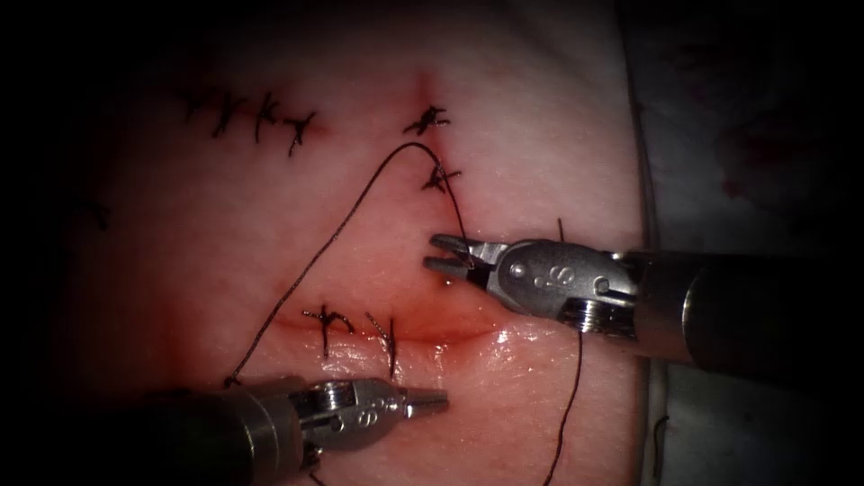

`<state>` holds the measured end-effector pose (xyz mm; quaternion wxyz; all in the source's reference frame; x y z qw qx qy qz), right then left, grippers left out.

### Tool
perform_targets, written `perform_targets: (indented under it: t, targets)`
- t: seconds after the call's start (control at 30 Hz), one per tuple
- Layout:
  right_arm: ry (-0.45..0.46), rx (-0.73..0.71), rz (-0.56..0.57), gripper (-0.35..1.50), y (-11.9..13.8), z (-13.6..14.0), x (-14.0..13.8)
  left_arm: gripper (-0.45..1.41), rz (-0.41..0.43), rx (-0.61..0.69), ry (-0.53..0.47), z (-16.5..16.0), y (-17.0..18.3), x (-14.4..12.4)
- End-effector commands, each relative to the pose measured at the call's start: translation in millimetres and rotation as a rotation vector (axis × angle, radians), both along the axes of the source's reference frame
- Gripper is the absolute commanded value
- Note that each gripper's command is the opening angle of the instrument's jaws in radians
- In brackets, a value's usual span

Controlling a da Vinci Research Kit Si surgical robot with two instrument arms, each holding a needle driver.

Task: Wound Closure
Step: Throw the needle through the top of the incision with the right needle driver.

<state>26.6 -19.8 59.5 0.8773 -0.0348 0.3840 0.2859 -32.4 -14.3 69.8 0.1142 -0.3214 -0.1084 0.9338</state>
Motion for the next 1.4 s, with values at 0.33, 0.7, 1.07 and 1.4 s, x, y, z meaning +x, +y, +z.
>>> perform_targets:
  t: [0.33, 0.7, 1.07, 1.4]
  targets:
    - [0.342, -0.016, 0.006, 1.48, 3.0, 4.5, -1.1, -0.45, 0.002, 0.002, -0.001, 0.2, 0.2, -0.1]
    - [0.646, -0.075, -0.155, 1.48, 4.5, 6.9, -6.2, -0.45, 0.001, 0.002, 0.0, 0.2, 0.2, -0.2]
    - [0.688, -0.04, -0.276, 1.48, 0.9, 5.3, -7.7, -0.45, -0.071, -0.044, -0.024, -0.9, 2.0, 0.0]
    - [0.543, -0.012, -0.207, 1.48, 0.3, 2.1, -11.1, 0.42, -0.285, -0.107, -0.025, -3.0, 7.1, -1.1]
